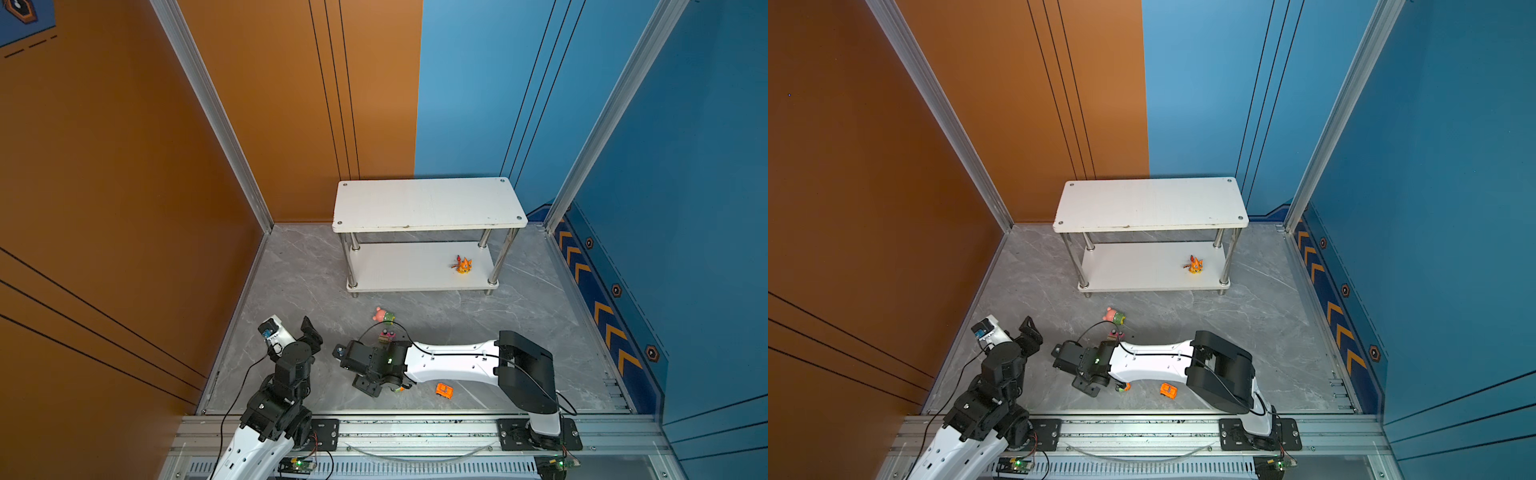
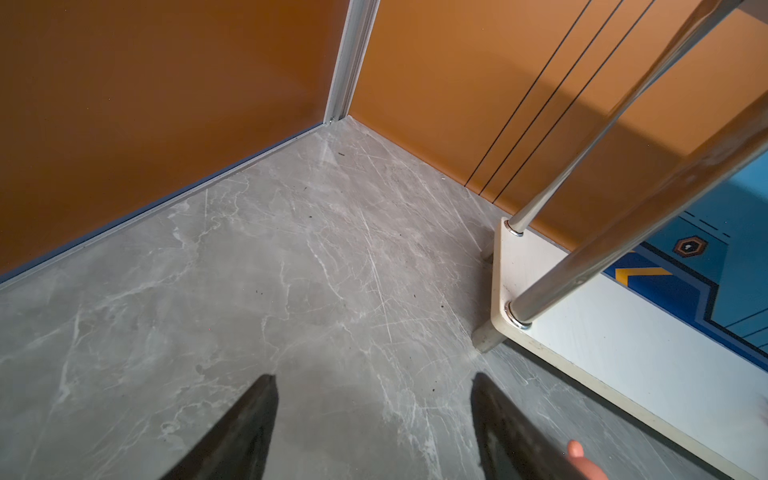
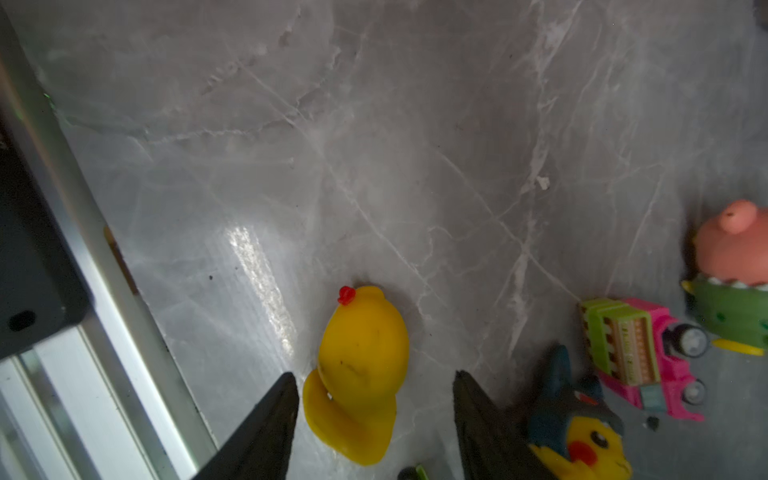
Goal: Place and organize the plastic toys onto the shelf
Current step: 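Reach the right gripper down to the yellow duck while the left arm draws back, then close the right gripper on the yellow duck and lift it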
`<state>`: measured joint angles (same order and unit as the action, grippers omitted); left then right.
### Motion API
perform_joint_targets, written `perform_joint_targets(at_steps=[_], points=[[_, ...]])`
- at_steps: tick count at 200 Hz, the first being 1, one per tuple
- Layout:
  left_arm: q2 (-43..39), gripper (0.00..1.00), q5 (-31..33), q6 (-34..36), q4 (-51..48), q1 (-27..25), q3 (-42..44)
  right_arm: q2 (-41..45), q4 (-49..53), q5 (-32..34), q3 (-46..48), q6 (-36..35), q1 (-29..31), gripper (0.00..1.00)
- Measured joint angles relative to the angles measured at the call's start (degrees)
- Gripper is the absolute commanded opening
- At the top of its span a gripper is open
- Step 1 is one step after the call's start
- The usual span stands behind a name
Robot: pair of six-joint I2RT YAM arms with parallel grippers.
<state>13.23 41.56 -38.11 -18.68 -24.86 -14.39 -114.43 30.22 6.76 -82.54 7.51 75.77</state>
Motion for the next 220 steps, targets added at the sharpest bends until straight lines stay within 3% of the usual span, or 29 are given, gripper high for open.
perform_joint_targets(at_steps=[31, 66, 114, 139, 161, 188, 207, 220], points=[[1.73, 0.74, -0.83, -0.98, 0.02, 1.14, 0.0, -4.33, 1.95, 0.83, -3.56, 0.37, 0.0, 0.59], [4.22, 0.73, -3.06, -1.42, 0.72, 1.68, 0.04, -5.95, 2.27, 1.4, -4.57, 1.84, -0.35, 0.36], [7.06, 0.73, -6.25, -2.29, 4.2, 2.1, 0.85, -3.52, -0.37, -3.82, -0.85, 3.02, -5.03, 0.2], [8.76, 0.69, -9.81, -1.6, 8.48, 2.34, 2.08, 0.42, -5.07, -11.87, 4.83, 2.99, -8.94, 0.2], [9.84, 0.69, -15.76, 0.42, 14.34, 2.36, 3.98, 5.18, -12.61, -24.74, 10.67, 4.61, -14.43, 0.21], [8.81, 0.77, -23.91, 2.47, 20.76, 2.36, 5.97, 10.6, -23.41, -39.06, 15.52, 8.57, -22.27, 0.2], [6.1, 0.78, -27.8, 2.97, 23.91, 2.36, 6.91, 15.32, -29.24, -45.38, 18.21, 10.49, -26.36, 0.21], [4.52, 0.78, -29.46, 3.17, 25.16, 2.36, 7.06, 18.58, -29.33, -46.27, 18.86, 10.36, -28.09, 0.22]])
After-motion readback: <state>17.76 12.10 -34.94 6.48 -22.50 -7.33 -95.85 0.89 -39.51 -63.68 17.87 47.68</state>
